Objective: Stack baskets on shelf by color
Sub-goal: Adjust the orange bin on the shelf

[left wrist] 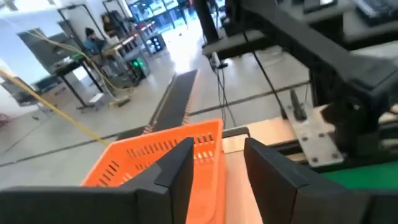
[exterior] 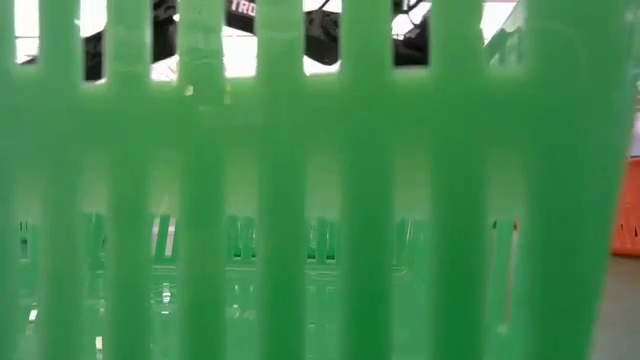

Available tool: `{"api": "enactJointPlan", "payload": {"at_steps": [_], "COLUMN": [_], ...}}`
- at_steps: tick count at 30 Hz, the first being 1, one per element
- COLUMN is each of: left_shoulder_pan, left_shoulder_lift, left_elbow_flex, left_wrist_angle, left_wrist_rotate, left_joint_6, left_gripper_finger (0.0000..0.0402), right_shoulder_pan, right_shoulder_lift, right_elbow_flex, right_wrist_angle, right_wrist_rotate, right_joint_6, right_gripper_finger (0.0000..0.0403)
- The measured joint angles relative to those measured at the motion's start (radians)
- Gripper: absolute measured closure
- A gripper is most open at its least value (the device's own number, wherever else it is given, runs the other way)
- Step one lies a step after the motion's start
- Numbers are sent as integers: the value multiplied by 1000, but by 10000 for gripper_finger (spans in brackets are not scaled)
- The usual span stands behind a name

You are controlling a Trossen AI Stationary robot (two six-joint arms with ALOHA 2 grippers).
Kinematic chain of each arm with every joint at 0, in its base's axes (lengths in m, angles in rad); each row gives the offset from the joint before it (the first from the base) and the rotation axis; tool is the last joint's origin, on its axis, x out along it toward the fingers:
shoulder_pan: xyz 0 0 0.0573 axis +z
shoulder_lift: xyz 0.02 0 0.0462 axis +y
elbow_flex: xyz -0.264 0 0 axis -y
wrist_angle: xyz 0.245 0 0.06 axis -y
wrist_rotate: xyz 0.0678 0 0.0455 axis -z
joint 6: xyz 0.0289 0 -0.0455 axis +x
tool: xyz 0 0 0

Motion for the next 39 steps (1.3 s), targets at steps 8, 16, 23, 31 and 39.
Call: {"api": "enactJointPlan", "payload": {"at_steps": [8, 16, 23, 31, 39], "left_shoulder_pan": [2, -6, -51, -129, -172], "left_shoulder_lift": [-5, -11, -174, -441, -773], "left_elbow_flex": [-6, -6, -6, -242, -936], "left_wrist_angle": [6, -185, -458, -486, -45], "left_wrist_rotate": [-100, -112, -167, -270, -347], "left_joint_6": [-44, -38, -45, -113, -215], "left_gripper_finger": [256, 256, 256, 257, 257], "right_shoulder_pan": [0, 0, -68, -236, -459], "right_shoulder_lift": [-3, -4, 10, 110, 293], "right_elbow_flex": [0, 0, 0, 22, 287], "right_wrist_angle": [-1, -110, -296, -353, -610], "right_wrist_rotate": [64, 132, 347, 155, 14], "right_joint_6": [-44, -35, 29, -43, -96], "right_gripper_finger": [319, 319, 319, 319, 318]}}
